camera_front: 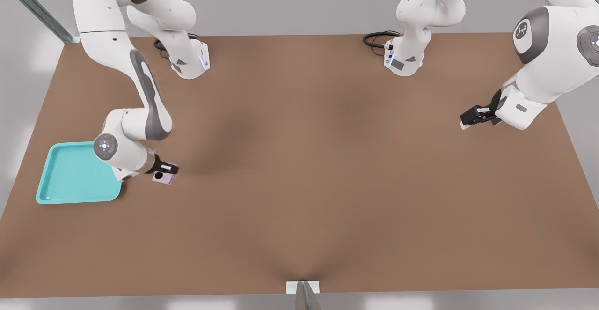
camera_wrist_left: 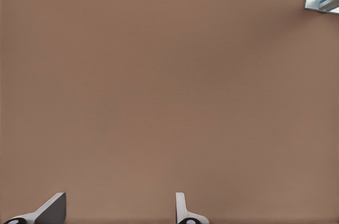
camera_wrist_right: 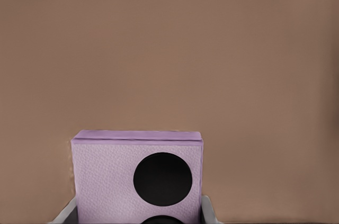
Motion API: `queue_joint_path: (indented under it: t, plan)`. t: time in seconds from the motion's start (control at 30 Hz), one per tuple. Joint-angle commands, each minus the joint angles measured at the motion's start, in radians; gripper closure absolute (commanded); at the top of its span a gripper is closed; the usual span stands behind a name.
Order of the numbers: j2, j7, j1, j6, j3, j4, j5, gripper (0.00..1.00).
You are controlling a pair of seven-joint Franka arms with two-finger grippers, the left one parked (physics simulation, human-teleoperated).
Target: Keep left arm still and place phone on the tray with right arm
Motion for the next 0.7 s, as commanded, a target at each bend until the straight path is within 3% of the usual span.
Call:
queue_joint_path:
  t: [0.0,0.23,0.37,0.47,0.5,0.53,0.67]
  plan:
    - [-0.016,-0.383,-0.071,-0.041,0.001,-0.006,-0.051,0.32]
    - [0.004,-0.716,-0.329,0.018,-0.016,-0.004,-0.074,0.32]
    - [0.130,-0.851,-0.338,0.090,-0.078,0.054,-0.066,0.31]
    - [0.184,-0.873,-0.338,0.143,-0.084,0.062,-0.066,0.29]
    - [0.184,-0.873,-0.338,0.145,-0.084,0.062,-0.066,0.20]
    - [0.193,-0.870,-0.338,0.145,-0.084,0.062,-0.065,0.00]
    - [0.181,-0.854,-0.325,0.151,-0.081,0.077,-0.066,0.00]
